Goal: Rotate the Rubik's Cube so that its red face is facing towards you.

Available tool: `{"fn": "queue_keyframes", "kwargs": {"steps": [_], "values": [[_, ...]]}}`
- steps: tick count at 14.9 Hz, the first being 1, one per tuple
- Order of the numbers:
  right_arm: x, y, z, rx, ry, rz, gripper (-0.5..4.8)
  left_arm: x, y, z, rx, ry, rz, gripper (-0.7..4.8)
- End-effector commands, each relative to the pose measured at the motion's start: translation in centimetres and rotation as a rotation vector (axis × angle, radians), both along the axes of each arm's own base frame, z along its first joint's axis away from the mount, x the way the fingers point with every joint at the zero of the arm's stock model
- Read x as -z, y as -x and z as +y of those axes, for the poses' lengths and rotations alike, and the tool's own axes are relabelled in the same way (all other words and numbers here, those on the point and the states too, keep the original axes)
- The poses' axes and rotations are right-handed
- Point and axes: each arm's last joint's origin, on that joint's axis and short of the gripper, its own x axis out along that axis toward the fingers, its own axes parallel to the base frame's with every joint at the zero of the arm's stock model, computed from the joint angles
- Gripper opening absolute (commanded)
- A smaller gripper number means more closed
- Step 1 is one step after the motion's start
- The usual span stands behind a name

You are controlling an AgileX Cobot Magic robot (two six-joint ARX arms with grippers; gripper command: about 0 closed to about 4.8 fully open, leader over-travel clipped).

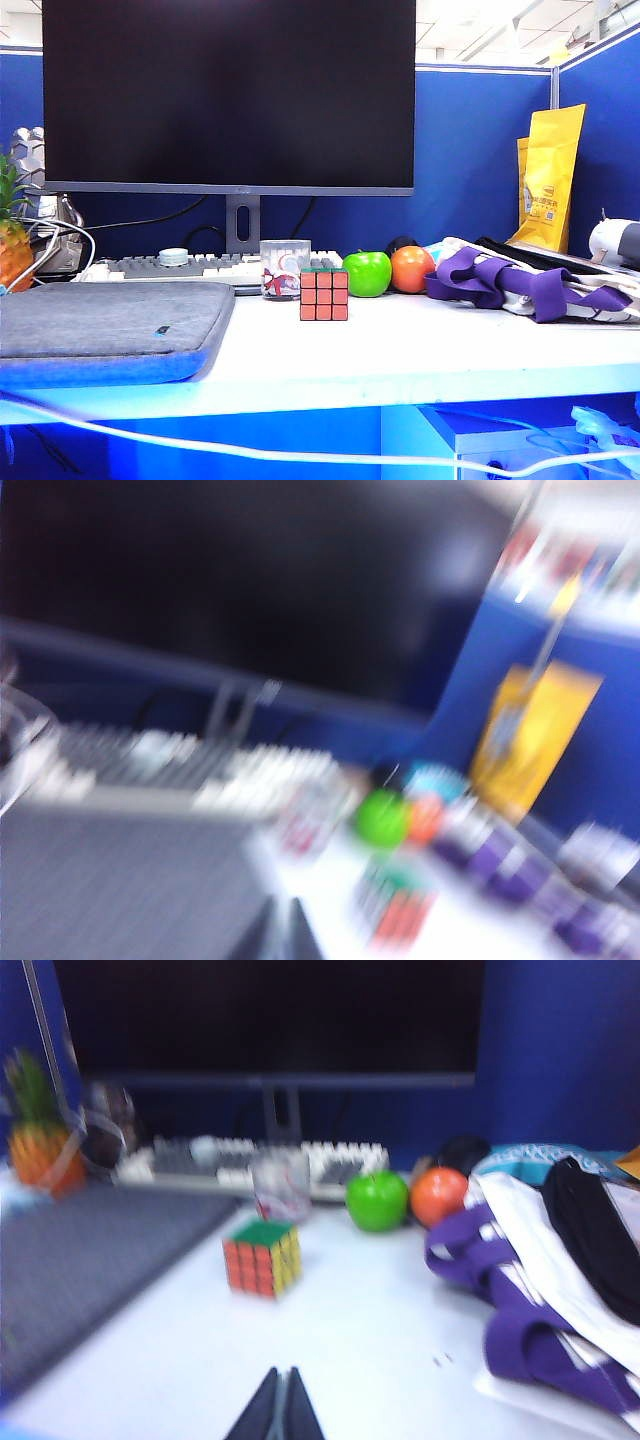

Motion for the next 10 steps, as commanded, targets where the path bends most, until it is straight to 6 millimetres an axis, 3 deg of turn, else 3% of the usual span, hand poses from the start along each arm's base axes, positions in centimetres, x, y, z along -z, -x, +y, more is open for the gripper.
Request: {"fn": "queue_keyframes", "kwargs": {"steps": [1,3,5,8,10], "values": [[-1.1,0.2,-0.1,0.014,-0.177,-0.069,-0.05,-3.2,1.1,-0.2,0.094,0.053,-0.154,0.58],[-2.3,0.5,-0.4,0.067,-0.266,-0.181,-0.05,-6.4,0.9,-0.4,0.123,-0.069,-0.177,0.58],[-3.4,0.7,-0.5,0.087,-0.278,-0.230,-0.05,-9.8,-1.7,-0.5,0.157,-0.125,-0.108,0.58],[-7.2,0.5,-0.5,0.113,-0.275,-0.210,-0.05,-16.0,-10.9,-0.9,0.402,-0.213,0.016,0.57],[-11.9,-1.6,-0.3,0.090,-0.219,-0.149,-0.05,-19.5,-17.7,-0.9,0.475,-0.224,0.111,0.57]]}}
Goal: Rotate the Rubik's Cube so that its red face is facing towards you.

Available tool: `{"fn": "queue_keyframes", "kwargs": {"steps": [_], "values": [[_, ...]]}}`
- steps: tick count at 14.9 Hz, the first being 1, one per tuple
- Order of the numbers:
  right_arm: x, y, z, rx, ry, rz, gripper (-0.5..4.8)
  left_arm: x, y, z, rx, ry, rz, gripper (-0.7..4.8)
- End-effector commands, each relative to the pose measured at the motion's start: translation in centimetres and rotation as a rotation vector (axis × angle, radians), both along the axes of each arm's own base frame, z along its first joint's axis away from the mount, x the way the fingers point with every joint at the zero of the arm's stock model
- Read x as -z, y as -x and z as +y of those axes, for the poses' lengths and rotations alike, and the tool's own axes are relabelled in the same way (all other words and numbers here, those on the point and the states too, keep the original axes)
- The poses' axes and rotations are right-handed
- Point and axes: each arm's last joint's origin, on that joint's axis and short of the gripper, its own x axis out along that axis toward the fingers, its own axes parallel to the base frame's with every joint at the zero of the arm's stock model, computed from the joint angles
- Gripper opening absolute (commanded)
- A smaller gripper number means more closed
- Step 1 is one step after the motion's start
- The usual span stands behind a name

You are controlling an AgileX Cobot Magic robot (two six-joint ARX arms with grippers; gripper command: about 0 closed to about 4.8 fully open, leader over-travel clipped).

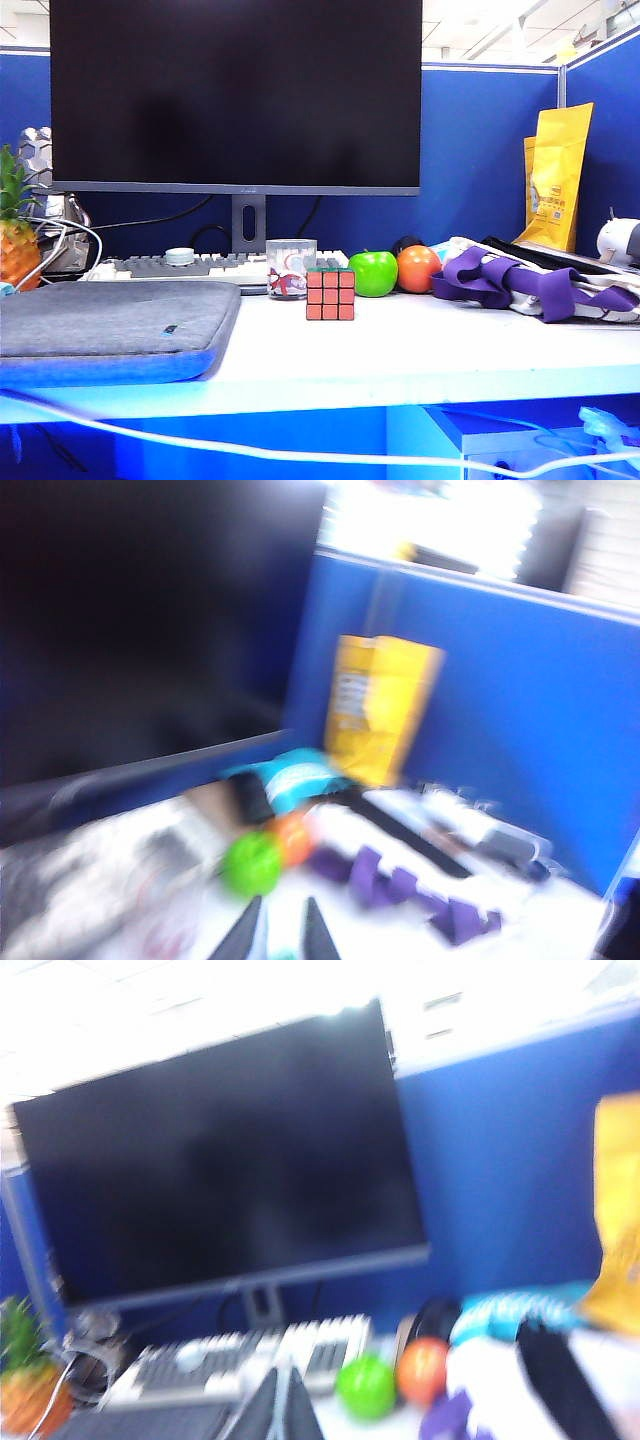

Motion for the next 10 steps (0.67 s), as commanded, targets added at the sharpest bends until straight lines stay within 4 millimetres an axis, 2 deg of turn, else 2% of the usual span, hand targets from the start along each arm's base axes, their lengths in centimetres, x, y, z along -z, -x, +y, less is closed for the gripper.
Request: {"fn": "queue_keyframes", "kwargs": {"steps": [1,3,5,6,8,10], "values": [[-4.8,-3.0,0.3,-0.045,0.062,0.077,-0.05,-2.8,-5.9,0.0,0.056,-0.062,0.062,0.57],[-8.0,-9.1,1.0,-0.293,0.120,0.236,-0.05,-2.0,-9.0,0.1,0.042,-0.158,0.066,0.57],[-9.6,-15.5,1.2,-0.447,0.100,0.406,-0.05,-0.1,-10.3,0.2,0.010,-0.210,0.117,0.57],[-10.0,-18.2,1.3,-0.458,0.091,0.453,-0.05,0.7,-10.7,0.2,-0.013,-0.235,0.147,0.56],[-9.7,-23.0,1.3,-0.463,0.070,0.548,-0.05,2.7,-11.9,0.2,-0.018,-0.270,0.214,0.52],[-7.8,-26.2,1.5,-0.526,0.057,0.622,-0.05,5.5,-13.4,0.0,0.005,-0.290,0.303,0.51]]}}
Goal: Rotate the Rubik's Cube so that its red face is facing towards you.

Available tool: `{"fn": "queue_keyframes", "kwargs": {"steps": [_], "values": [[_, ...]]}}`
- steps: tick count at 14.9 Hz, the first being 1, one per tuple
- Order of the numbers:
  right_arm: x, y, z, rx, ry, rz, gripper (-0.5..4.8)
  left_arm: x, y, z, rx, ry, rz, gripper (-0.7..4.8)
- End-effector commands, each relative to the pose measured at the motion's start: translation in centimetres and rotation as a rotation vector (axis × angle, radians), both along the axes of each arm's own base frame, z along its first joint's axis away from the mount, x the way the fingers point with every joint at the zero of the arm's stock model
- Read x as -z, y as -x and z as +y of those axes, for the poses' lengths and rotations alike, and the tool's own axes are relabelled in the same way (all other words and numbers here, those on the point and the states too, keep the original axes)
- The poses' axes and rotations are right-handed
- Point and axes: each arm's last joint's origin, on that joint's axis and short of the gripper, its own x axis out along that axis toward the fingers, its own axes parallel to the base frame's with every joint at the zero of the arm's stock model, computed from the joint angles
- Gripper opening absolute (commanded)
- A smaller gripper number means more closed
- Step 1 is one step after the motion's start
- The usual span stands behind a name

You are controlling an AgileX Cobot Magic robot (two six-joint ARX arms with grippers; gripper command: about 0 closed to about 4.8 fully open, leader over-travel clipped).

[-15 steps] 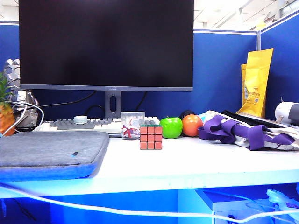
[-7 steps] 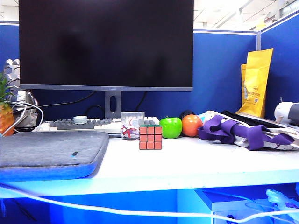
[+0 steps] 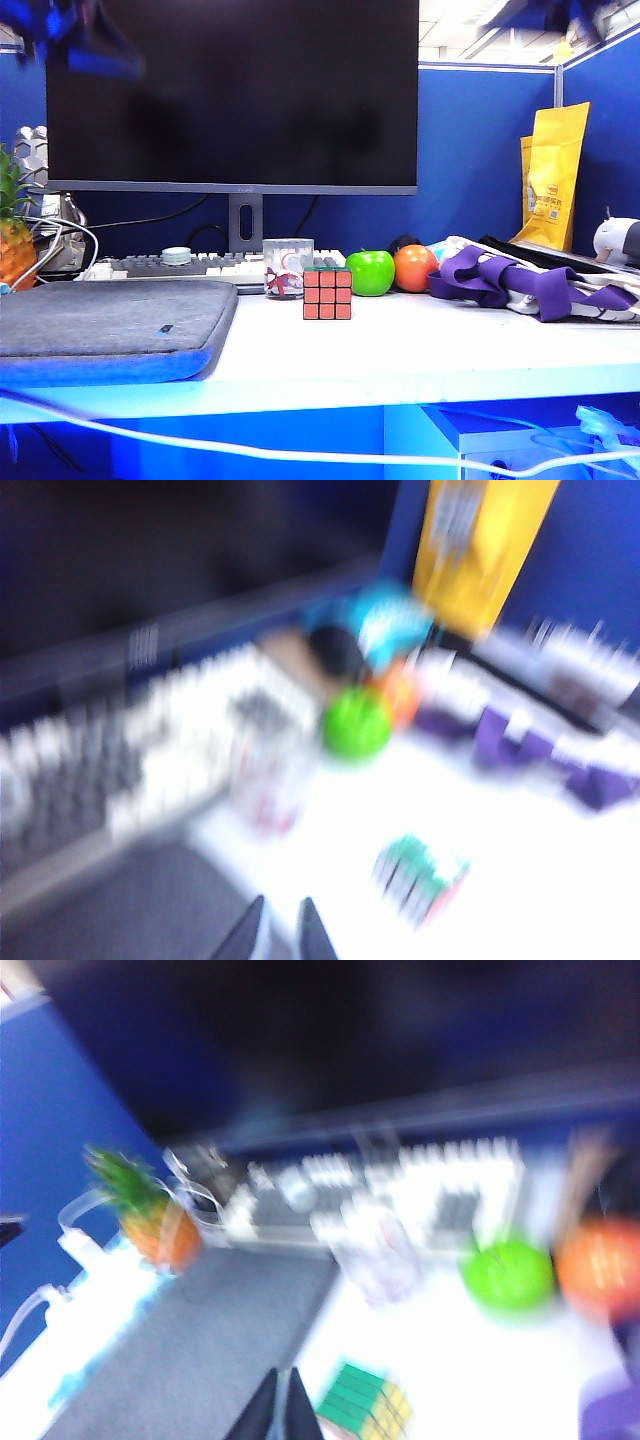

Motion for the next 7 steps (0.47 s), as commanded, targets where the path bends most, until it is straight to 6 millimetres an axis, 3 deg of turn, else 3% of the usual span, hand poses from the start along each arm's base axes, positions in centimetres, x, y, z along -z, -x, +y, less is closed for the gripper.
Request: {"fn": "queue_keyframes", "kwargs": {"steps": [1,4,7], "values": [[2.5,-3.4,0.2,-0.060,-0.014,0.097,-0.05,3.3,-1.8,-0.2,0.017,-0.019,0.113,0.48],[6.6,-5.6,0.4,-0.095,-0.030,0.223,-0.05,6.3,-3.3,-1.8,0.104,0.000,0.190,0.43],[9.8,-6.8,2.5,-0.240,-0.073,0.327,-0.05,8.5,-6.3,-5.4,0.248,0.032,0.266,0.21]]}}
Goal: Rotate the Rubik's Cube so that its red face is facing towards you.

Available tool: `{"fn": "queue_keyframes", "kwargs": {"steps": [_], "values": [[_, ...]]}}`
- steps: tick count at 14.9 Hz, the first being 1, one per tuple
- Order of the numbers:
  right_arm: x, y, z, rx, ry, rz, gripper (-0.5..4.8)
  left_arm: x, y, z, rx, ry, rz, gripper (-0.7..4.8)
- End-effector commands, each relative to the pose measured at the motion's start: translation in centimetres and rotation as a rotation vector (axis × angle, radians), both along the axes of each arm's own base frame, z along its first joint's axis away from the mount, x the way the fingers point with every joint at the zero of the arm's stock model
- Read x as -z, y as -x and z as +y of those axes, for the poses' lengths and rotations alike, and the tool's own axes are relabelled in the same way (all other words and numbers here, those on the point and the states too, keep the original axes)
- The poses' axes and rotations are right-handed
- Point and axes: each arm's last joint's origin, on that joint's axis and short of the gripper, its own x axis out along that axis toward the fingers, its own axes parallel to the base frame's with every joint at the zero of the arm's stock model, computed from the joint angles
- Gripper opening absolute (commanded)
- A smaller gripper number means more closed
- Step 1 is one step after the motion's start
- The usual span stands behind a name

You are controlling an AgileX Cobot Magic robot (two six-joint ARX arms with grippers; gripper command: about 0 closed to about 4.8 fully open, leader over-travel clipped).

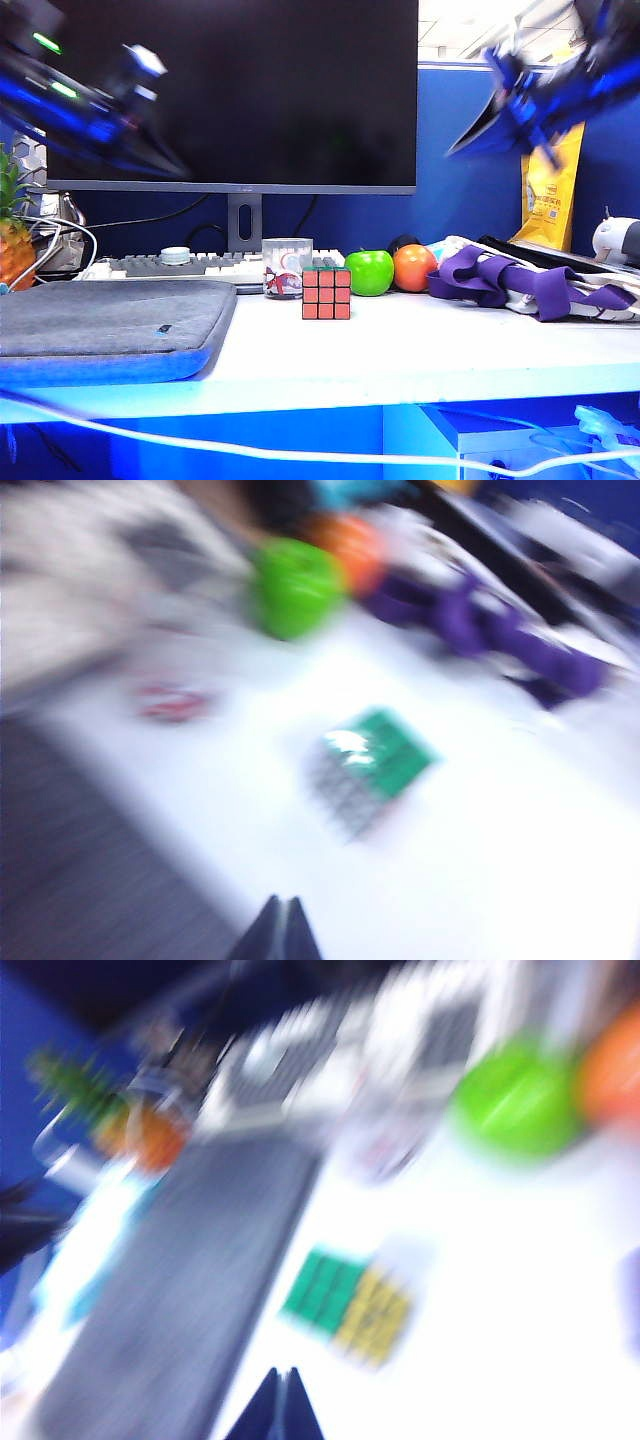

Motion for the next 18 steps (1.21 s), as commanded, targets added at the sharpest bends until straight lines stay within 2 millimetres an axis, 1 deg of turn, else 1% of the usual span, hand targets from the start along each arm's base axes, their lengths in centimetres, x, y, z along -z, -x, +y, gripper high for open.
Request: {"fn": "queue_keyframes", "kwargs": {"steps": [1,2,3,4,5,6,7,8,9,10,11,12,14,15,16,18], "values": [[1.6,-0.5,2.2,-0.100,-0.028,0.046,-0.05,1.3,-2.8,-3.1,0.108,0.035,0.055,0.22],[1.8,-0.5,3.0,-0.088,-0.010,0.051,-0.05,1.6,-3.6,-3.8,0.117,0.032,0.090,0.22],[1.7,-0.5,4.0,-0.028,0.040,0.041,0.75,1.5,-4.4,-4.5,0.123,0.024,0.120,0.22],[1.5,-0.6,4.8,0.000,0.070,0.032,2.96,1.2,-4.6,-4.8,0.121,0.010,0.113,0.22],[0.7,-1.0,6.4,0.054,0.118,0.017,4.79,0.6,-4.7,-4.9,0.119,0.002,0.104,0.24],[0.1,-1.2,7.7,0.086,0.170,0.000,4.79,0.1,-4.7,-4.8,0.094,-0.027,0.116,0.26],[-0.6,-1.5,9.0,0.094,0.222,-0.032,4.79,-0.5,-4.8,-4.5,0.036,-0.111,0.131,0.26],[-1.2,-1.9,10.4,0.085,0.258,-0.046,4.79,-1.1,-4.6,-4.1,-0.017,-0.237,0.142,0.26],[-1.3,-2.3,11.5,0.087,0.281,-0.036,4.79,-1.8,-4.1,-3.7,-0.063,-0.366,0.144,0.26],[-0.9,-3.2,12.7,0.082,0.300,-0.022,4.79,-2.8,-3.5,-3.3,-0.113,-0.463,0.126,0.26],[-0.4,-3.8,13.4,0.078,0.310,-0.006,4.79,-3.8,-3.0,-3.0,-0.172,-0.511,0.116,0.26],[0.5,-4.5,14.0,0.072,0.325,0.018,4.79,-4.9,-2.4,-2.7,-0.193,-0.516,0.096,0.26],[3.4,-6.1,14.5,0.080,0.363,0.079,4.79,-7.4,-0.9,-2.1,-0.201,-0.493,0.069,0.26],[4.3,-6.6,14.6,0.096,0.386,0.102,4.79,-8.3,-0.1,-2.0,-0.201,-0.488,0.060,0.26],[5.0,-7.1,14.8,0.094,0.381,0.124,4.79,-9.1,0.5,-2.0,-0.190,-0.473,0.049,0.26],[5.5,-8.0,15.8,0.078,0.379,0.132,4.79,-9.9,1.3,-1.9,-0.178,-0.452,0.054,0.26]]}}
